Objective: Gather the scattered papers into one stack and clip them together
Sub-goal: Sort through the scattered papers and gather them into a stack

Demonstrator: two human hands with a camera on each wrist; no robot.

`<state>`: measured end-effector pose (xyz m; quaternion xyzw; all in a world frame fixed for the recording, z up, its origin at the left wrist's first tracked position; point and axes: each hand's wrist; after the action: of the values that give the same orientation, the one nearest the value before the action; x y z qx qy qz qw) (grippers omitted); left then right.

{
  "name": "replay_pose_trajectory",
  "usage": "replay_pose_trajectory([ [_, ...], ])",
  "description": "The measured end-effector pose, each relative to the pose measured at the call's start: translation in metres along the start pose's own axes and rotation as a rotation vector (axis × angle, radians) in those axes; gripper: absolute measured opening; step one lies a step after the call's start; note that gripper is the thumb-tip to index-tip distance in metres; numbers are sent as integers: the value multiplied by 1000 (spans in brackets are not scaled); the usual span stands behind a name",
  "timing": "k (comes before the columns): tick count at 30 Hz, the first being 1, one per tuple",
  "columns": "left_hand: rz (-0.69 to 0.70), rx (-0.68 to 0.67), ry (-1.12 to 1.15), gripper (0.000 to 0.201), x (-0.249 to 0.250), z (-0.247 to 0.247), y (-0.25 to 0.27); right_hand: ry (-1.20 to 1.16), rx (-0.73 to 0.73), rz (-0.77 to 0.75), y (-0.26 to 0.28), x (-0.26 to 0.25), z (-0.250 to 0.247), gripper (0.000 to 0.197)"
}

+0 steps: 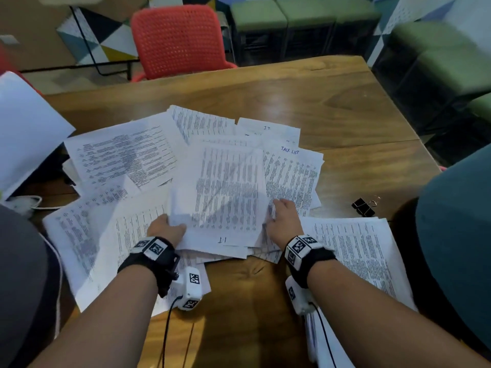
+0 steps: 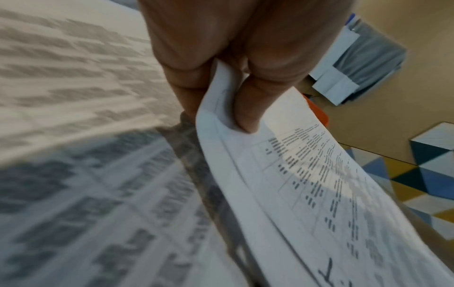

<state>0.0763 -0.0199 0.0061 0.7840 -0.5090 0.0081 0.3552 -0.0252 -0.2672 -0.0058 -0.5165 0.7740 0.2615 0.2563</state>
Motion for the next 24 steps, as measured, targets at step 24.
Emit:
replay_pose_trajectory([
  [24, -121, 13, 33, 46, -44, -15, -4, -130, 34, 230, -22, -23, 25, 9],
])
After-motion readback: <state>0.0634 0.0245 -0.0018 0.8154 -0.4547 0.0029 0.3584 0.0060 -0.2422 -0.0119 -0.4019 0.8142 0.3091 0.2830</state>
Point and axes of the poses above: each hand's wrist, its own y-axis away from the middle knuckle, its own z-axis out of the palm, x = y × z, and after that the axes turned 9 degrees about -z, right-handed
